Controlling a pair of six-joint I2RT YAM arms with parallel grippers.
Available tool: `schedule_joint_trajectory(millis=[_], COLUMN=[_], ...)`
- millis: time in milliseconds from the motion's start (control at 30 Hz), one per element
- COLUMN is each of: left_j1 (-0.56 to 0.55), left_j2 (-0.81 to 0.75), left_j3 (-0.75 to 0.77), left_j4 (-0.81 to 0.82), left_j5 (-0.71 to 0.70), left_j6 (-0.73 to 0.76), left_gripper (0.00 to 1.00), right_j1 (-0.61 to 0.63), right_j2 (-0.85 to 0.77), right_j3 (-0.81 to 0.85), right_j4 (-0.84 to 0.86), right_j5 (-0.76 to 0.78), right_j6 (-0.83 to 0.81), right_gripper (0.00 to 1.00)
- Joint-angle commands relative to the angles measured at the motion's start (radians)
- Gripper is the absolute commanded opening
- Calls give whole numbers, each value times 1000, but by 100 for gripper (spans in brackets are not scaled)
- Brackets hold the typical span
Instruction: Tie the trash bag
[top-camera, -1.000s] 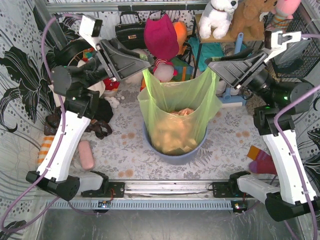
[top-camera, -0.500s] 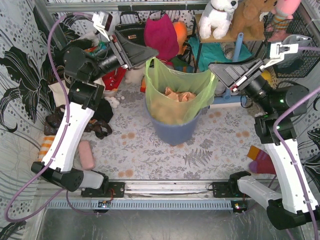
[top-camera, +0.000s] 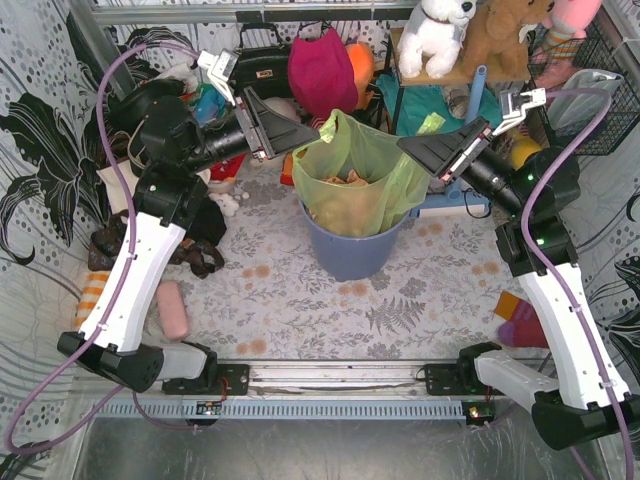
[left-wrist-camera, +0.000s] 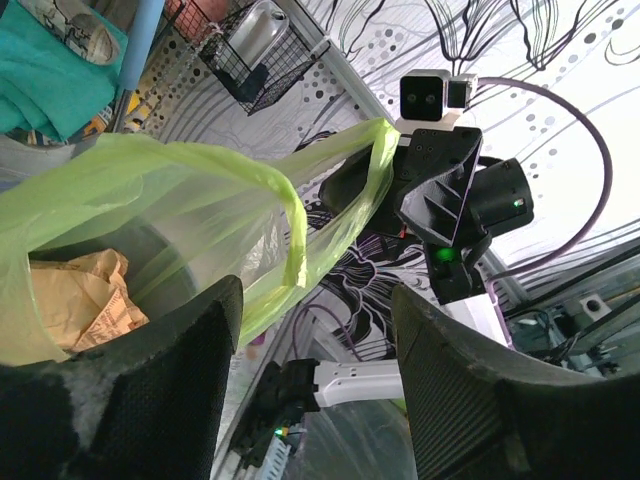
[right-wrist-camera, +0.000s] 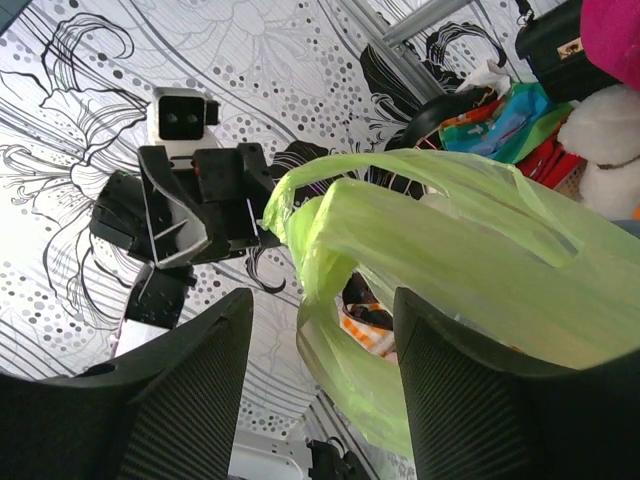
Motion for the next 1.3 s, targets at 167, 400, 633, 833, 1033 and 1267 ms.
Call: schedule_joint_trajectory(millis=[167,400,633,833,1033,1267], left_j1=[2,-1,-6,-15,-17,-17], left_j2=[66,146,221,179,83,-54], left_j3=[136,303,370,344,320,203], left_j4=[-124,-310,-345,-250,-95,133], left_j5=[101,19,42,55,83,123], left_j6=[271,548,574,497,331,93], left_gripper=[74,61,26,0,0,0], right_j1=[1,2,1,3,1,2], right_j2=[-28,-28,-20,18,67,154], right_j3=[62,72,96,120,155,269], right_j4=[-53,-97,-130,-131,-111,-102], right_j5=[-44,-31,-2,-1,-29,-119], right_j6=[-39,-67,-97,-97,-93,-103], right_gripper=[56,36,0,0,0,0])
